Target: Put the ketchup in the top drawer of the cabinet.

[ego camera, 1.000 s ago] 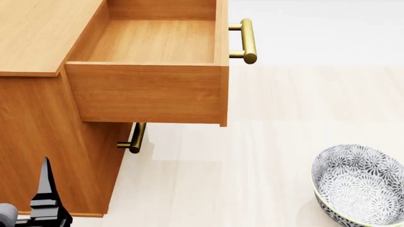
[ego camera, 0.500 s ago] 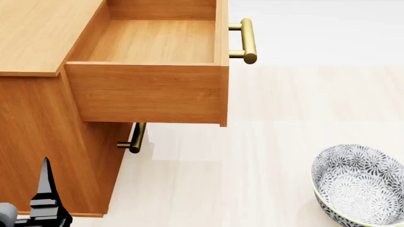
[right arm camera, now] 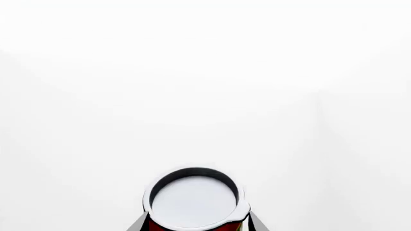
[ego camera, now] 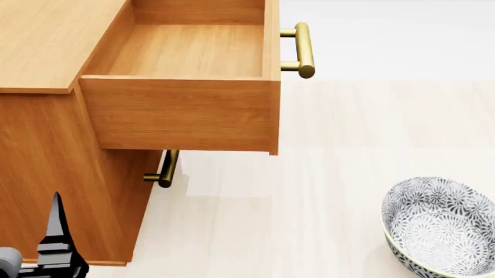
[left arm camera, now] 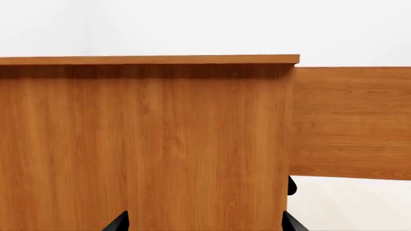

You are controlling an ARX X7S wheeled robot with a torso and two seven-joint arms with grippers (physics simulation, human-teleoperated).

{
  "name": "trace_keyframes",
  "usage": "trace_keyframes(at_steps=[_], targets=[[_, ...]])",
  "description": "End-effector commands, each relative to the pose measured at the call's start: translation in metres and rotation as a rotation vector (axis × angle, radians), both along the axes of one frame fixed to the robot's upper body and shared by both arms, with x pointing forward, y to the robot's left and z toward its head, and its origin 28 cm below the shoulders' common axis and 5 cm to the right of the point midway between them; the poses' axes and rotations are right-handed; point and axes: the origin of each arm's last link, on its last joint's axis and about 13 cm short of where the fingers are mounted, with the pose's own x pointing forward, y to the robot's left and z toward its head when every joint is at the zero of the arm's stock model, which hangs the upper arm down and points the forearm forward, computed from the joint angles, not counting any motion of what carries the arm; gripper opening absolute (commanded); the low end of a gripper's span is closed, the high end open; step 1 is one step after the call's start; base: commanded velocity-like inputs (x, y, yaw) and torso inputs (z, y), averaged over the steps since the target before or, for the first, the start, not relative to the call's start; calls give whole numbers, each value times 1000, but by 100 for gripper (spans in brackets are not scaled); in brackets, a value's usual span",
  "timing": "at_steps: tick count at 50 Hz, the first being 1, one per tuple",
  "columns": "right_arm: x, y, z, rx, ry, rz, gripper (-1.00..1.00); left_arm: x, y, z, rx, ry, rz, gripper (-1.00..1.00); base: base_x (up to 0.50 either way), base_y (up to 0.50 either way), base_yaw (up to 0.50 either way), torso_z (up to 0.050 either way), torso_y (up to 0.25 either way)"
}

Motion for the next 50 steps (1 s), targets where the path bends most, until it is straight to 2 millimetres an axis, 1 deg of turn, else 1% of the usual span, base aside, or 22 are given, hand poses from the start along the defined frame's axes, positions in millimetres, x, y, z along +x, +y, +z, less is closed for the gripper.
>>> trace_keyframes(at_steps=[1, 10, 13, 26, 29, 35, 45, 50], targets=[[5, 9, 26, -29, -74, 29, -100, 0, 0, 0, -2, 3, -4, 100, 0, 0, 0, 0, 0], [12, 14, 45, -33, -113, 61, -100, 0, -1, -1, -3, 4, -5, 100, 0, 0, 0, 0, 0], [15, 17, 48, -38, -115, 74, -100, 0, -1, 0, -2, 4, -4, 100, 0, 0, 0, 0, 0], [40, 31, 52, -53, -105, 153, -100, 0, 0, -2, -2, 5, 1, 100, 0, 0, 0, 0, 0], [44, 33, 54, -57, -104, 157, -100, 0, 0, -2, -1, 5, 1, 100, 0, 0, 0, 0, 0], [58, 38, 58, -61, -95, 168, -100, 0, -1, -3, -2, 7, 1, 100, 0, 0, 0, 0, 0], [77, 50, 68, -65, -91, 209, -100, 0, -1, -3, -2, 7, 2, 100, 0, 0, 0, 0, 0], [91, 59, 74, -68, -86, 236, -100, 0, -1, -2, -2, 5, 3, 100, 0, 0, 0, 0, 2]])
